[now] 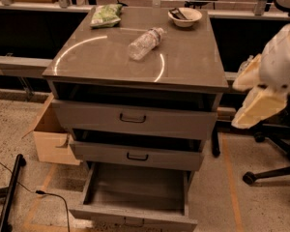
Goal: Close bottom drawer
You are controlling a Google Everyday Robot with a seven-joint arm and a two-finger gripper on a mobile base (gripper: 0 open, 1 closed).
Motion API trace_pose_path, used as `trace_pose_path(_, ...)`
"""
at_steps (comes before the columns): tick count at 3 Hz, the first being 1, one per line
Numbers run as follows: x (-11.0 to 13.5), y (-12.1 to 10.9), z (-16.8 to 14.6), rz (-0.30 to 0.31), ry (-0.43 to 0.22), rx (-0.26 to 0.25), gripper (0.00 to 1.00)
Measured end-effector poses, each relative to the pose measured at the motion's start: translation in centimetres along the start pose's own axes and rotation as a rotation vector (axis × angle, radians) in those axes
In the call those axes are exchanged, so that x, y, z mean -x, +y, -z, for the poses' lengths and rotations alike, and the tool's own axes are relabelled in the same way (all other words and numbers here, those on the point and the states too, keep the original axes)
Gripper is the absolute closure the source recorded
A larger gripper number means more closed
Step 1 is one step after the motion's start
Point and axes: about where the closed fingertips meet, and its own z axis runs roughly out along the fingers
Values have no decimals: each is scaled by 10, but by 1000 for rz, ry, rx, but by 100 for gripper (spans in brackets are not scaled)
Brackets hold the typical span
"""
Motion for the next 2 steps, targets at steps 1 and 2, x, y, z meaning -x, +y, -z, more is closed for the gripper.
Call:
trace_pose_path(1,7,28,-88,61,-81,75,65)
trace_pose_path(2,10,63,-182,151,-117,144,89)
